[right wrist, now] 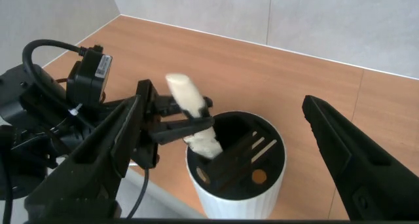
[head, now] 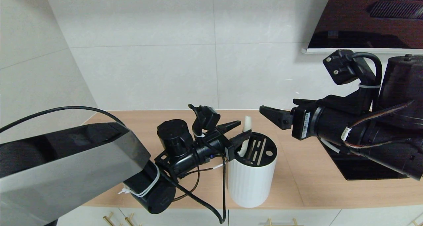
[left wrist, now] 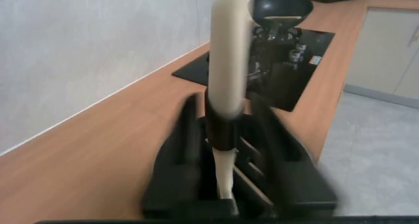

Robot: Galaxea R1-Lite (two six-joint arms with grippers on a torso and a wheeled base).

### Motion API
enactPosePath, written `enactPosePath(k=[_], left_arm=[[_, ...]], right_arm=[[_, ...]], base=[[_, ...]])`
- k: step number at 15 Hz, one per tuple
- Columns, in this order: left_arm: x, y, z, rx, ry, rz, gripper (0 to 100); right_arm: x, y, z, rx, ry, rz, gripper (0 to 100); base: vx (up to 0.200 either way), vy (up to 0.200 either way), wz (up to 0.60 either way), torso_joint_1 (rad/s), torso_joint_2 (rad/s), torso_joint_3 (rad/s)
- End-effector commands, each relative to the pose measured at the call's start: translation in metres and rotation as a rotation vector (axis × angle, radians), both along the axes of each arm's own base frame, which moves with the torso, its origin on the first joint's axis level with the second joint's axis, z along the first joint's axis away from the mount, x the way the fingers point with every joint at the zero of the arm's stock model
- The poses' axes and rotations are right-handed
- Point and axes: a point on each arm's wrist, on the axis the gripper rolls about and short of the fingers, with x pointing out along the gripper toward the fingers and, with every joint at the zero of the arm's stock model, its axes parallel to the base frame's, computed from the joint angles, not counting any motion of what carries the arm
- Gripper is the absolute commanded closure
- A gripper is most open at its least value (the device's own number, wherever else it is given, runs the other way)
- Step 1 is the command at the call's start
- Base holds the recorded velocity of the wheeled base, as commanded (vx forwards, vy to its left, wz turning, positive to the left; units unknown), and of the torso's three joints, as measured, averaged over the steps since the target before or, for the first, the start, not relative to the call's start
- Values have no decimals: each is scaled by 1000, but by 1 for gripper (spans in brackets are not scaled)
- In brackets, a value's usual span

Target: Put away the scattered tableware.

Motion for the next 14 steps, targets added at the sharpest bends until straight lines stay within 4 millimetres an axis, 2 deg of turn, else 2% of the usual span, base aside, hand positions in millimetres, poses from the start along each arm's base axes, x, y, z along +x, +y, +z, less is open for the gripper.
enactPosePath(k=[1, 2, 4, 7, 8, 9, 10, 12, 14], left_arm=[[1, 0, 6, -20, -14, 7, 0], [0, 0, 10, -29, -22, 13, 0], [-4, 3, 29, -63, -63, 24, 0], [-22, 19, 78, -155, -168, 89, 0], [-38, 36, 102, -197, -213, 132, 0], [-57, 63, 122, -227, -244, 200, 0], [-74, 87, 132, -234, -263, 243, 0], [-105, 124, 137, -232, -269, 317, 0], [-157, 173, 133, -215, -252, 445, 0]], right_arm=[[0, 0, 0, 0, 1, 0, 0], [0, 0, 0, 0, 1, 0, 0], [0, 0, 0, -1, 1, -1, 0], [-3, -6, 0, 2, -3, -20, 0], [0, -16, 4, 11, -14, -58, 0], [-7, -27, 17, 41, -52, -86, 0], [-13, -41, 22, 61, -72, -124, 0], [-34, -64, 6, 38, -53, -165, 0], [-73, -102, -23, 3, -43, -211, 0]], base=[[0, 0, 0, 0, 0, 0], [0, 0, 0, 0, 0, 0], [0, 0, 0, 0, 0, 0], [0, 0, 0, 0, 0, 0], [0, 0, 0, 0, 0, 0], [0, 0, 0, 0, 0, 0], [0, 0, 0, 0, 0, 0], [0, 0, 0, 0, 0, 0], [0, 0, 0, 0, 0, 0]])
